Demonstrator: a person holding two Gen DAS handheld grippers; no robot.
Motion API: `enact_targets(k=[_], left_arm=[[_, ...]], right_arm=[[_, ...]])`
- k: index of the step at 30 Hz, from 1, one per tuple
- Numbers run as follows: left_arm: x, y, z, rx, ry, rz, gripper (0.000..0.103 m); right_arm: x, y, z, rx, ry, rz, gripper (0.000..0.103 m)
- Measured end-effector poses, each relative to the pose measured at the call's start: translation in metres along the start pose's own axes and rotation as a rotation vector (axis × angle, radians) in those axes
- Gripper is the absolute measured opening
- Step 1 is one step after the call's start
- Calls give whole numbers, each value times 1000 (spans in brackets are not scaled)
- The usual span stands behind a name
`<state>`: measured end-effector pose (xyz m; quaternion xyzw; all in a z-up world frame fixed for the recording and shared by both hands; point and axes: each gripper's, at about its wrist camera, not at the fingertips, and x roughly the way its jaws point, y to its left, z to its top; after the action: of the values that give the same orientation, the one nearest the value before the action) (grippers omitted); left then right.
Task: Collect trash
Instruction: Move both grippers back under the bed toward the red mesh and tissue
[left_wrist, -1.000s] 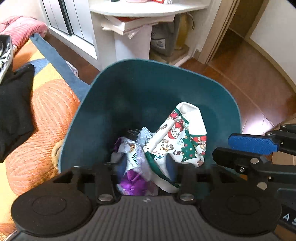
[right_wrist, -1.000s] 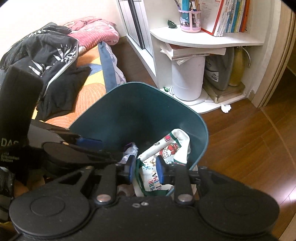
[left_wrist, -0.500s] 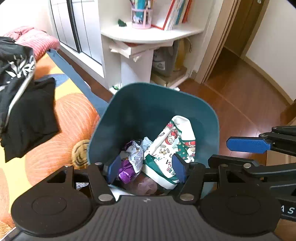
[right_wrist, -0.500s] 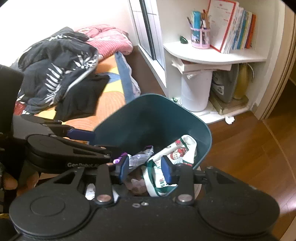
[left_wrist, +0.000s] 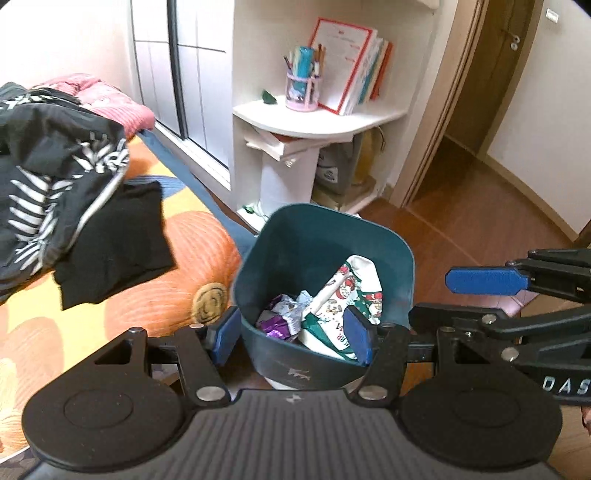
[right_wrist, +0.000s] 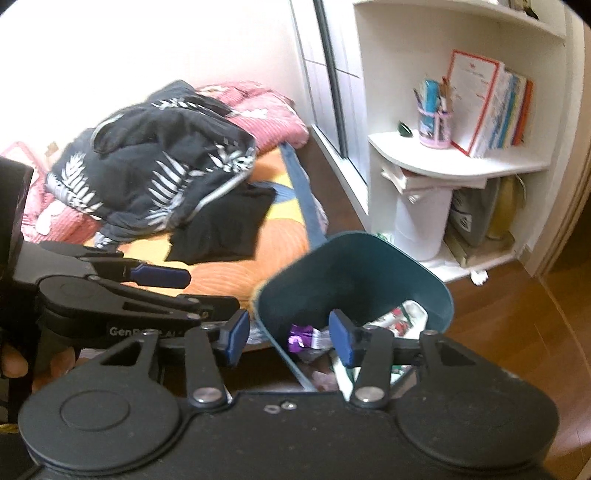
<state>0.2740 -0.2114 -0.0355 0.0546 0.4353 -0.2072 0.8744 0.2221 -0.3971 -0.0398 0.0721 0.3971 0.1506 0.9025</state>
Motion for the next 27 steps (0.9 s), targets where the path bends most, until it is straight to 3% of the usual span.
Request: enact_targets(k=[3,5,10,16,27], left_arm=[[-19,12,-7,-15,-15,9,61],[-32,22,-13,-32,-31,17,69],[-59,49,-30,-79,-55,35,70],[-86,86,-57,-127,-78,55,83],[-95,162,-115,-228,-73,85,84]], right_arm=[[-8,14,2,-9,-15,21,51],[-12,24,3,-16,-24,39,51],[-15,49,4,-39,-31,78,52],[-4,87,2,-92,-18,128,52],[40,163,-12,-205,29,212,53]])
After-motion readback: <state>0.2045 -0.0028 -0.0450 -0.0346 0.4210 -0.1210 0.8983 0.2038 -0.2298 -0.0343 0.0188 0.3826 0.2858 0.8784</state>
